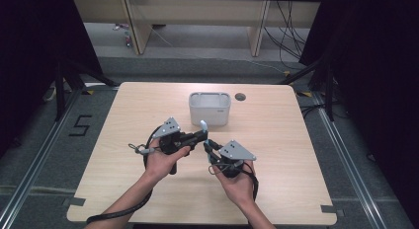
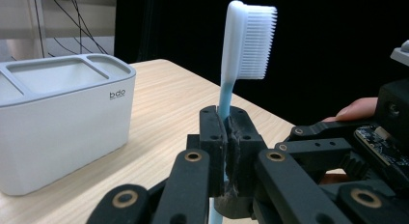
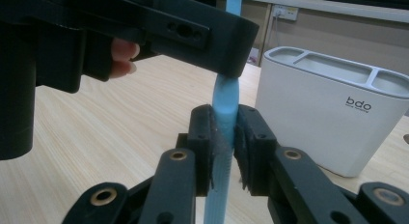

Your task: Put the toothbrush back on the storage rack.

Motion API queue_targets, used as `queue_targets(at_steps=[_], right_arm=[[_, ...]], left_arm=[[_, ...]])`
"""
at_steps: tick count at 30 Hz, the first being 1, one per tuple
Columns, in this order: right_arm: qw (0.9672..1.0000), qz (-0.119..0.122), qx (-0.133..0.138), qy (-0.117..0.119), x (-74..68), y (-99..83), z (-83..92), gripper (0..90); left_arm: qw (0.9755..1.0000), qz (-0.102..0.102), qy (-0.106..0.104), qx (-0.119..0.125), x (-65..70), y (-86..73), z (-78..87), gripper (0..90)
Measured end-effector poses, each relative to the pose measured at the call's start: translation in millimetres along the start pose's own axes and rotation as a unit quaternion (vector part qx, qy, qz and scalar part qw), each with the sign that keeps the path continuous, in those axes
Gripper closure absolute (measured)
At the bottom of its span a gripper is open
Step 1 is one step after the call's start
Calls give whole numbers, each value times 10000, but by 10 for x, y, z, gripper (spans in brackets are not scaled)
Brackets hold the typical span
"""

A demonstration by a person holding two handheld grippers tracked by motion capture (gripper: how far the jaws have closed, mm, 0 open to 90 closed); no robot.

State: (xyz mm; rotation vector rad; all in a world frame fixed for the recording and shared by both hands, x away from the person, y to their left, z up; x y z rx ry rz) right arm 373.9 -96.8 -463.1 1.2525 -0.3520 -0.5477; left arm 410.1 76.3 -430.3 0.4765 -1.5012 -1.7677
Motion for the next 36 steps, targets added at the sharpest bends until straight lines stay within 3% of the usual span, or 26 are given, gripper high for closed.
queue_targets(at_steps=[6, 7, 12, 14, 20, 27, 29, 30, 32, 33, 36], right_arm=[[9999, 64, -111, 6, 19, 14, -6, 698], [9997, 207, -105, -43, 43, 22, 4, 681], [9998, 37, -186, -8, 36, 9, 34, 576], [9997, -61, -191, 115, 45, -21, 50, 524], [9995, -158, -255, 83, 84, -79, 171, 477], [9988, -425, -172, -173, 217, -161, 438, 463], [9988, -333, -142, -323, 274, -186, 517, 461], [9981, -497, -126, -340, 277, -203, 549, 460], [9976, -493, -133, -464, 349, -250, 660, 460], [9968, -642, -92, -477, 355, -277, 684, 460], [9960, -603, -135, -647, 424, -360, 784, 459]], left_arm=[[9999, -95, 30, 71, 2, 18, 10, 860], [9999, -102, 40, 79, 1, 21, 11, 860], [9996, -197, 83, 194, -13, 49, 22, 860], [9994, -231, 112, 237, -24, 64, 29, 860], [9987, -287, 227, 354, -104, 96, 78, 859], [9972, -387, 392, 511, -199, 135, 134, 860], [9969, -395, 424, 533, -228, 152, 146, 859], [9968, -396, 452, 535, -244, 158, 152, 859], [9964, -422, 493, 538, -270, 169, 153, 859], [9961, -440, 539, 547, -293, 178, 156, 859], [9952, -476, 625, 586, -334, 192, 162, 859]])
Point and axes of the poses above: each handheld gripper's, and its own axes: z roughly backward along the jaws, y roughly out of its top, x roughly to its right, the point moved 2 cm from there along -z, roughly forward along the jaws, and after that the axes turned 14 degrees about y, right-handed, at the moved point
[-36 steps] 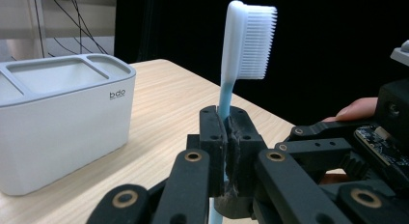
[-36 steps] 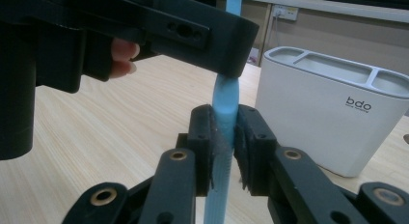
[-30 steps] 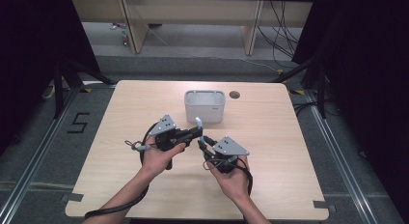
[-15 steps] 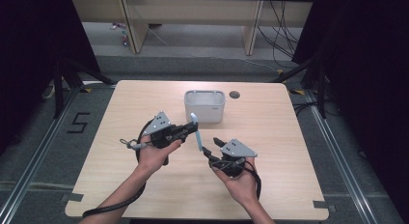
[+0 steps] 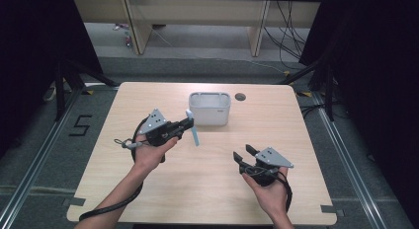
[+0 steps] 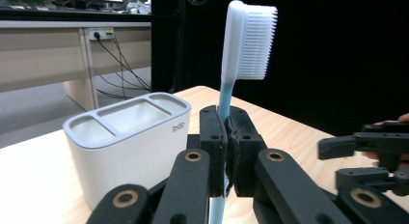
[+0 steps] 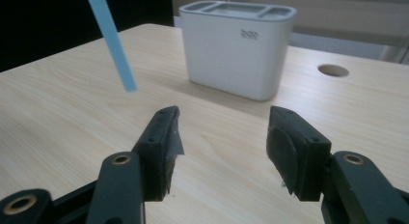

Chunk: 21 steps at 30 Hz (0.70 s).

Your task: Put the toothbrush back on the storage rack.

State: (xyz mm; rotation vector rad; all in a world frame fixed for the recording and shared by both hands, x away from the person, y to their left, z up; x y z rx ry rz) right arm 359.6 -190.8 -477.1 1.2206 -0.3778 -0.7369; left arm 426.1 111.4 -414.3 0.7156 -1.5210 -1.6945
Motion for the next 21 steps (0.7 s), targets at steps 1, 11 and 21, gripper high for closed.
queue_targets(at_steps=[1, 11, 21], right_arm=[[10000, 0, 0, 0, 0, 0, 0, 459], [9991, -334, 162, -215, 121, -212, 127, 433], [9978, -507, 236, -353, 153, -336, 179, 426]], left_arm=[[10000, 0, 0, 0, 0, 0, 0, 859], [9997, -118, 168, 125, -104, 80, -16, 859], [9993, -195, 267, 187, -172, 120, -81, 859]])
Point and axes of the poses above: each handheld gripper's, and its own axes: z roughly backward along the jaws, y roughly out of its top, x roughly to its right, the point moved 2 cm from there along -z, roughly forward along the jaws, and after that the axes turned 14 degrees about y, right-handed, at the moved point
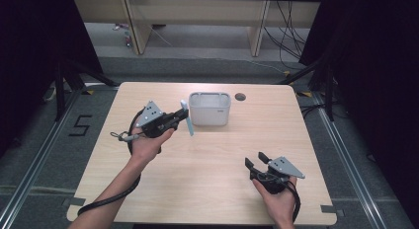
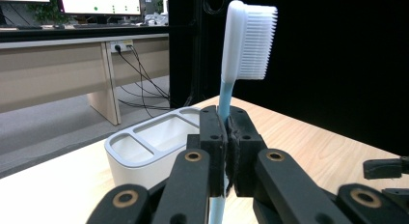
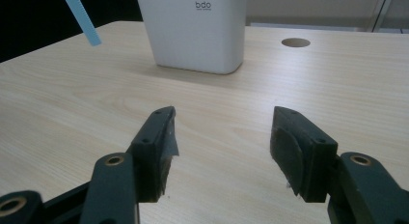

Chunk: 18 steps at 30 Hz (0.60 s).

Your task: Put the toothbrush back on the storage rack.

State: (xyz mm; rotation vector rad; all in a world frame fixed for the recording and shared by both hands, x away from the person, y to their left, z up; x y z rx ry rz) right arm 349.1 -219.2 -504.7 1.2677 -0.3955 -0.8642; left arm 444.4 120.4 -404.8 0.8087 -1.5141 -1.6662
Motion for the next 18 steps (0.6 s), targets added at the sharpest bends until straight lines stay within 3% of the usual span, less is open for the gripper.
queue_targets(at_steps=[1, 5, 6, 7, 8, 10, 12, 13, 17, 18], right_arm=[[9998, 133, -5, -137, 17, -6, 22, 427], [9999, 40, 88, -81, 18, -21, 22, 426], [9996, 180, 70, -209, 32, -21, 34, 427], [9998, -118, 93, -132, -7, -33, 26, 427], [9999, 47, 67, -136, 23, -44, 27, 427], [9997, 126, 33, -199, 35, -47, 34, 427], [9998, -26, 74, -184, 23, -58, 29, 427], [9997, 74, 85, -232, 43, -60, 36, 427], [9996, -7, 176, -212, 46, -61, 28, 428], [9995, 77, 127, -291, 60, -59, 41, 429]], left_arm=[[10000, 6, 4, 14, -1, 2, -9, 859], [10000, -28, 22, 42, -12, 19, -44, 859], [10000, -46, 26, 38, -17, 24, -53, 859], [10000, -44, 26, 48, -21, 31, -64, 859], [10000, -49, 23, 76, -30, 48, -86, 860], [9999, -62, 29, 90, -38, 59, -96, 859], [9999, -69, 35, 120, -52, 83, -116, 859], [9999, -100, 41, 135, -68, 105, -134, 859], [9998, -123, 53, 153, -84, 135, -161, 859], [9998, -145, 59, 156, -92, 147, -168, 859]])
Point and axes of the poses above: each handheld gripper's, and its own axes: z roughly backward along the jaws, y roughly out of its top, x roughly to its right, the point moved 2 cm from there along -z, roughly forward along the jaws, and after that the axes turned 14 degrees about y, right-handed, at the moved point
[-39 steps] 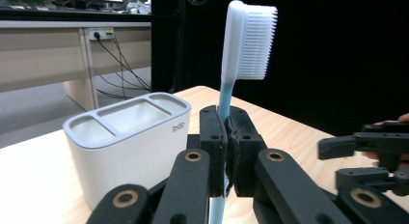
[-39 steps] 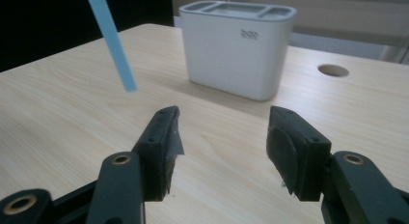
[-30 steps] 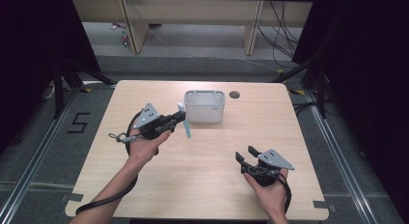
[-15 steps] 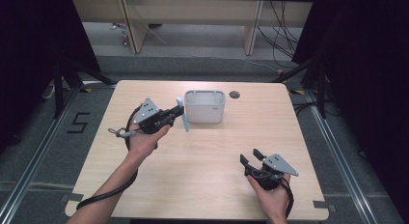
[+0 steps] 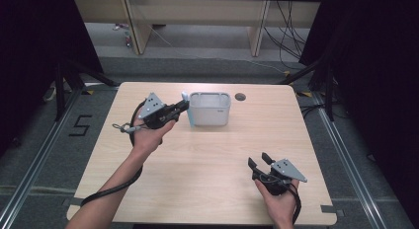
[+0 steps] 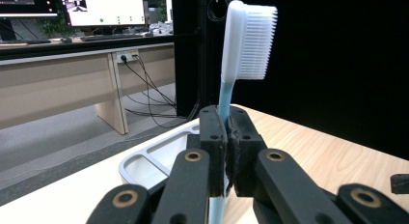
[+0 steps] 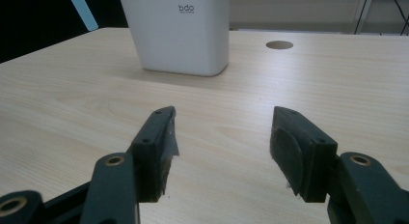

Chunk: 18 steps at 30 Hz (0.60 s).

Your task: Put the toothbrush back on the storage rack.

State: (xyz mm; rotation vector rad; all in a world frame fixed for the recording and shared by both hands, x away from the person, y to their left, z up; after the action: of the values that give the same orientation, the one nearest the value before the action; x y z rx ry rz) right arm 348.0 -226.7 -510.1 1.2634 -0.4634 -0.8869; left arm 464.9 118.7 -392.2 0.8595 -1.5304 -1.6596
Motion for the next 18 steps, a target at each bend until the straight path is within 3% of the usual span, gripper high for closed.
queue_targets(at_steps=[3, 10, 11, 18], right_arm=[[10000, 4, 7, 79, -2, -8, -11, 429], [9999, 40, -101, -21, -10, -13, -4, 430], [9999, -91, 43, 105, -20, -21, -28, 430], [10000, -77, -19, 27, -16, -33, -15, 430]], left_arm=[[10000, 2, 21, 20, -17, 35, -21, 859], [10000, -2, 43, 84, -47, 112, -57, 859], [9999, -15, 46, 90, -54, 123, -62, 859], [9999, -20, 78, 126, -83, 178, -109, 859]])
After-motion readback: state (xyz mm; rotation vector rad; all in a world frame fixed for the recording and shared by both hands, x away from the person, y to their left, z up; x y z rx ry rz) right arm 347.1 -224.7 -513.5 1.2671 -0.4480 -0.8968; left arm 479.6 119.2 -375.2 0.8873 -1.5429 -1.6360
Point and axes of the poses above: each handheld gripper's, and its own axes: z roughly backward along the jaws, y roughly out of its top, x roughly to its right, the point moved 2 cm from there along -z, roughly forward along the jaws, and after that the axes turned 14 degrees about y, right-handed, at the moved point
